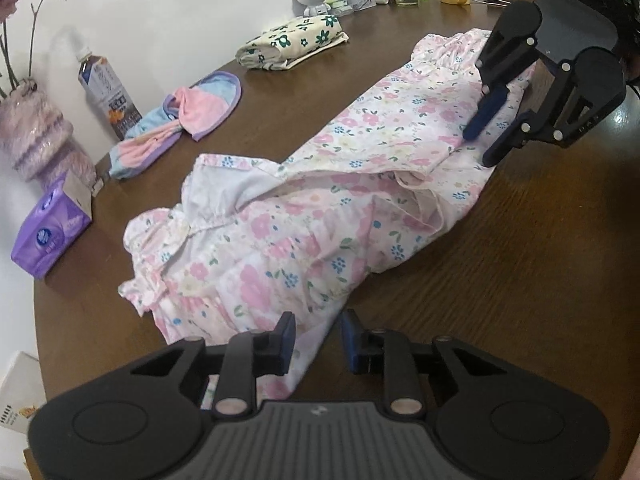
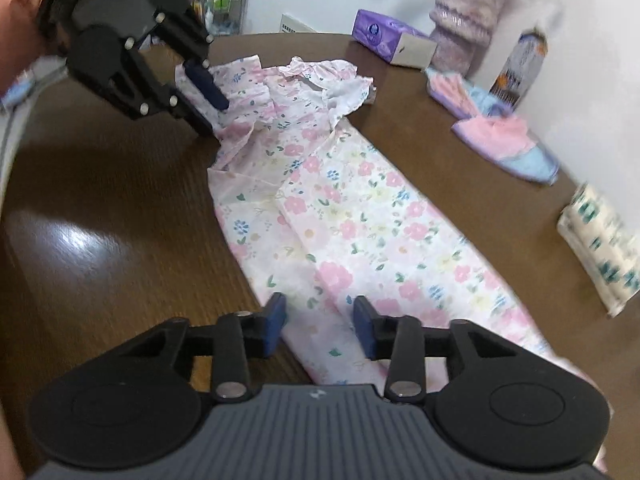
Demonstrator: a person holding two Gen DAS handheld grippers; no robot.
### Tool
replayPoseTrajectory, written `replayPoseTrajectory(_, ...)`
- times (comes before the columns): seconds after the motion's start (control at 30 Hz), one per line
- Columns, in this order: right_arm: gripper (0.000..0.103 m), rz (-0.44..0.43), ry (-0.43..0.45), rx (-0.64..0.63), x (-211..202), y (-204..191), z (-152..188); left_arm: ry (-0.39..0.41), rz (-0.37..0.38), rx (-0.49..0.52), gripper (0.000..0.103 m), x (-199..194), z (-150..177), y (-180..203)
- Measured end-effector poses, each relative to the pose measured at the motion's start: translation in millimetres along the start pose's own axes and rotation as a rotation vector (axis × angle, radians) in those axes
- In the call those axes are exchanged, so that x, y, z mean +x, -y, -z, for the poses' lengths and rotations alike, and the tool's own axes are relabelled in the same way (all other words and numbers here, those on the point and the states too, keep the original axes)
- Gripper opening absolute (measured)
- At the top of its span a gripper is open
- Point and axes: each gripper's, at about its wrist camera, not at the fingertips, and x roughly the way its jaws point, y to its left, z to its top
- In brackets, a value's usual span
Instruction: Fold clothes
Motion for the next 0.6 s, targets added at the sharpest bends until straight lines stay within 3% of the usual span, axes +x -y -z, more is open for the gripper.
replayPoseTrajectory(0.13, 0.017, -0.065, 0.001, 0.018, -4.9, -0.8, 5.3, -0.015, -0.031, -0.004, 0.025, -5.2, 2.9, 7.9)
replayPoseTrajectory(0.23, 0.017, -0.036, 0.004, -0.033, -7.6, -10.9, 6.4, 0.008, -0.080, -0.007, 0.025, -14.2, 2.6, 11.7)
replayPoseTrajectory(0.37, 0.019, 0.115, 0.040, -0.113, -24.7, -20.0, 8.7, 0.060, -0.172, -0.034, 0.030, -30.3, 0.2, 5.6)
replayPoseTrajectory(0.43, 0.025, 0.230, 0.053, -0.128, -38.3, -18.2, 12.0, 0.055, -0.222, -0.040, 0.032, -28.4, 0.0, 0.1)
replayPoseTrajectory(0.53, 0.039, 0.379, 0.003, -0.147, -45.6, -3.5, 22.6, 0.026, -0.231, -0.051, 0.032, -16.8, -1.6, -7.9)
replayPoseTrajectory(0.6, 0.045, 0.406, -0.051, -0.130, -42.1, 13.6, 31.9, -0.003, -0.221, -0.044, 0.032, -5.6, -2.0, -10.4)
